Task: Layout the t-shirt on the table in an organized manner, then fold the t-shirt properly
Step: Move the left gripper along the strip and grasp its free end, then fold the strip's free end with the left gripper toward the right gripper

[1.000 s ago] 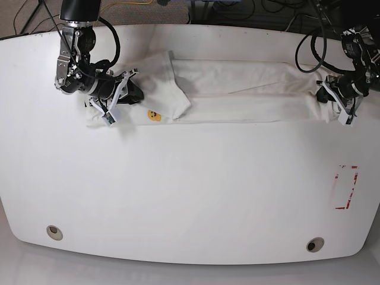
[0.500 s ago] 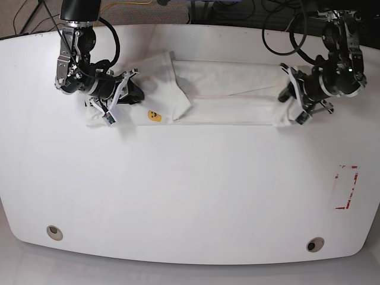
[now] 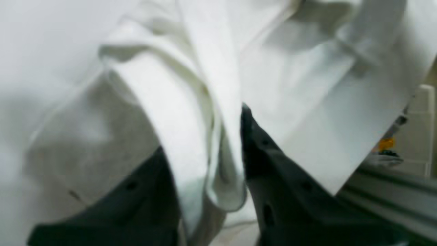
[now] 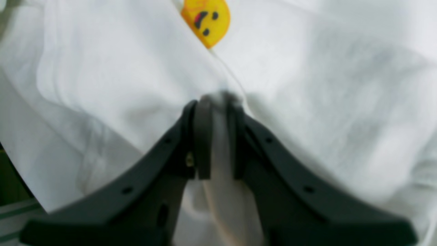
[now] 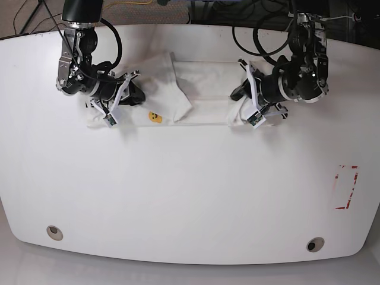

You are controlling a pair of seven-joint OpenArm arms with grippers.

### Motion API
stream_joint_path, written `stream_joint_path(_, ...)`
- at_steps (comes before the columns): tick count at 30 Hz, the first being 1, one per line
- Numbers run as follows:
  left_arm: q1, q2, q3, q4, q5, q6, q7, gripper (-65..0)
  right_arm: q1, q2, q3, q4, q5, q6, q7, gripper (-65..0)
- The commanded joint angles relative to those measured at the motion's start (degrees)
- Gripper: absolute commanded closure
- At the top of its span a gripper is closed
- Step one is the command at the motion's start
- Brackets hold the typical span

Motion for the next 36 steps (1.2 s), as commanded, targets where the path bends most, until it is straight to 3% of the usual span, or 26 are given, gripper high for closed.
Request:
stream_joint_path(1,-1.4,0.8,0.3,0.9,-0.7,-0.1,-1.0,0.0,-0.1,0.1,-0.2,-0.5,-4.5,-1.0,-3.9,-8.7)
stream_joint_path(20,-1.6,2.1,2.8,0.9,-0.7,-0.1,-1.0,-0.8,-0.5,-0.2,-0.2,-0.5,-4.5,-1.0,-3.9,-8.7)
stream_joint_path(29,-4.3,2.3,2.9,1.0,-1.3,-0.1,0.0,-18.1,-0.5,-0.2,-0.2,0.3,-4.5,-1.0,-3.9,-8.7)
stream_joint_path(36,-6.9,5.5,3.9,1.5,-1.9,-0.1,3.9,-36.3,-0.8,-0.2,-0.5,3.9,-4.5,-1.0,-4.2,-8.7)
